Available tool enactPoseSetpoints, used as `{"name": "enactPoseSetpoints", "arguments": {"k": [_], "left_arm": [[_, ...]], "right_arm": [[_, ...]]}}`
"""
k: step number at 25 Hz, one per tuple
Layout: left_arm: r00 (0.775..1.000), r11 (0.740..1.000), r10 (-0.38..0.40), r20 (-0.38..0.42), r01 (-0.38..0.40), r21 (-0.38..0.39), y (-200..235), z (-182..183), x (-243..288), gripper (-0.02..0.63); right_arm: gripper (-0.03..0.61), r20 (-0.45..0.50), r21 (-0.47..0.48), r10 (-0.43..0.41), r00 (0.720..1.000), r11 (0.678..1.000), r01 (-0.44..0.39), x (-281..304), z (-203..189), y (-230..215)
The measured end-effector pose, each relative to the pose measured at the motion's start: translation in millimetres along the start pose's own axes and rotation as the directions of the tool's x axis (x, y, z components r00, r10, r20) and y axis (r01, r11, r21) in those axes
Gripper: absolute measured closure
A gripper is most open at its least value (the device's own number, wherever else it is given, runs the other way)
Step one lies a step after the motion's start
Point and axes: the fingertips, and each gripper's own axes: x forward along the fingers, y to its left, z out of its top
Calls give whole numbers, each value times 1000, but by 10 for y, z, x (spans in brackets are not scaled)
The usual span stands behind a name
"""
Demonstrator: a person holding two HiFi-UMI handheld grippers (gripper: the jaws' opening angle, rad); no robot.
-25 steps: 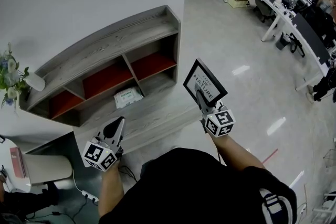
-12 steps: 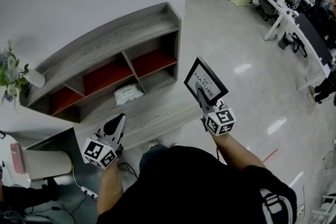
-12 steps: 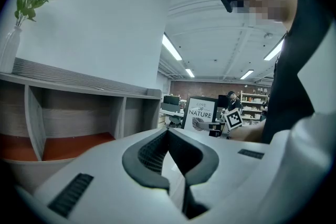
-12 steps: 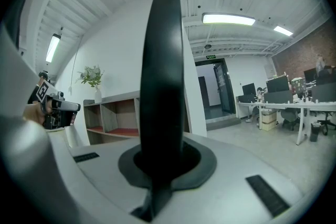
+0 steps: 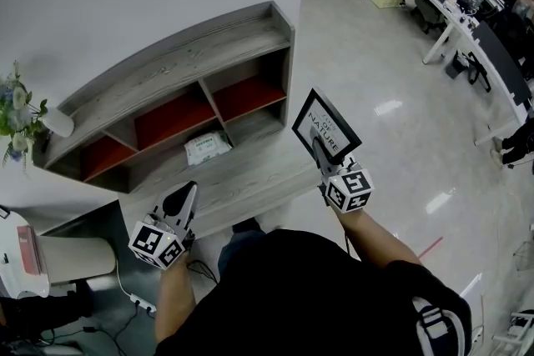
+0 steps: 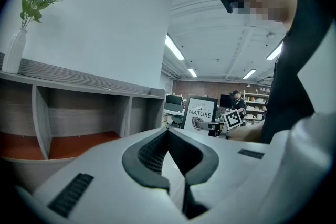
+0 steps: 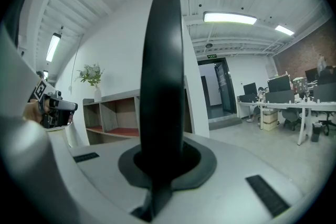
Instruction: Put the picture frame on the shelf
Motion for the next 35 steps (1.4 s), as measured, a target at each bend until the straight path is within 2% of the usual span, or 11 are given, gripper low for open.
{"name": "enactPoseSetpoints", "arguments": {"k": [35], "left_arm": [[996,997,-76,-39,75,-11,715,-20,262,594]], "right_arm": [[555,-9,0,-102,995,995,102,644,-22,-6]]}}
